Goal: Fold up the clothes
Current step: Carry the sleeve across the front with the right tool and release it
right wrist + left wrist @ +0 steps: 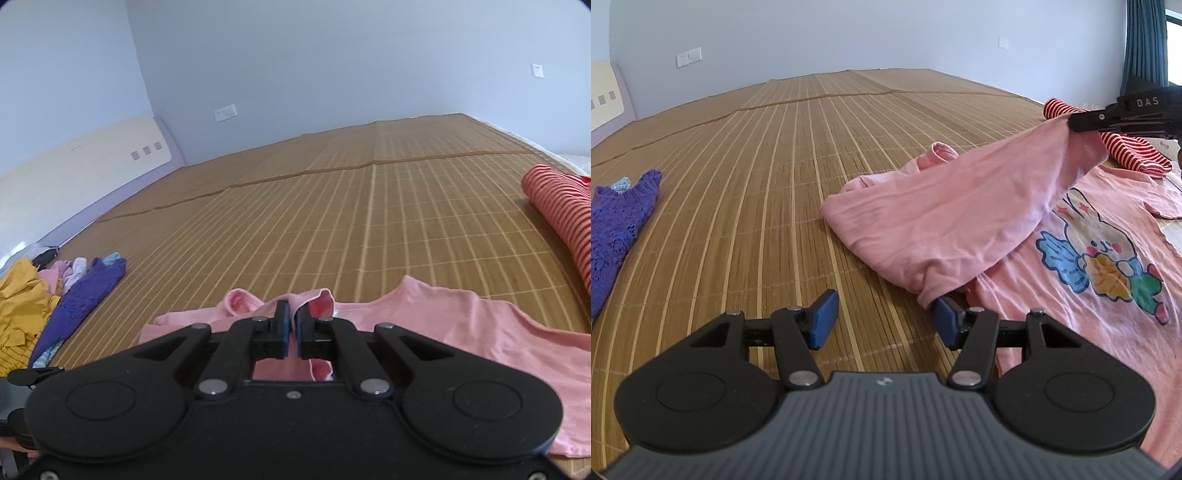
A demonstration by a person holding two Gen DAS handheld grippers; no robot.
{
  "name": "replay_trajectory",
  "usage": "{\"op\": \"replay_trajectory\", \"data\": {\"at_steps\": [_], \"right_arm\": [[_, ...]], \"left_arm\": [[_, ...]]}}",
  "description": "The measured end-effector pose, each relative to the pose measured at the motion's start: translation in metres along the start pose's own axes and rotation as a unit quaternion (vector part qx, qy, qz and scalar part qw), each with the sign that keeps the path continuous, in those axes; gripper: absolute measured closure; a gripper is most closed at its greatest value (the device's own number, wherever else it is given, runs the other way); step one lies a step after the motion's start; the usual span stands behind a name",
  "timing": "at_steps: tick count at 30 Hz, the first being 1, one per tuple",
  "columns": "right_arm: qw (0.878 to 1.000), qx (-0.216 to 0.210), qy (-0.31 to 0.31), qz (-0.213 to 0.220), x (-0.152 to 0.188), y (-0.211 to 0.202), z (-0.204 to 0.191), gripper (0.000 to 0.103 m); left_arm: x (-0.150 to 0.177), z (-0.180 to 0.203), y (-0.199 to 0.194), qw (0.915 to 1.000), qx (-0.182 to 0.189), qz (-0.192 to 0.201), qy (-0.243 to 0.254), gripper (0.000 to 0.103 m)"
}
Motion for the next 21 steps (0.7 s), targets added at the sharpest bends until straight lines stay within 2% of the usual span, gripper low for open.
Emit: {"op": "replay_trajectory", "data": {"at_steps": [21], "right_arm": [[0.997, 0.071, 0.015, 0.018, -0.012, -0.042, 0.051, 0.098]], "left_arm": [[0.000, -0.002, 0.005, 1.0000, 0.000, 0.003, 0.003, 0.037]]}}
Point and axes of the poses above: each gripper's, at about its wrist camera, not at the fingertips, and y roughly the way its jaws point, z to its right, x to its underside, the point moved 4 cm from there along y, roughly the way its jaws point, and after that the axes turned 12 degrees about -x, right-handed, at the moved point
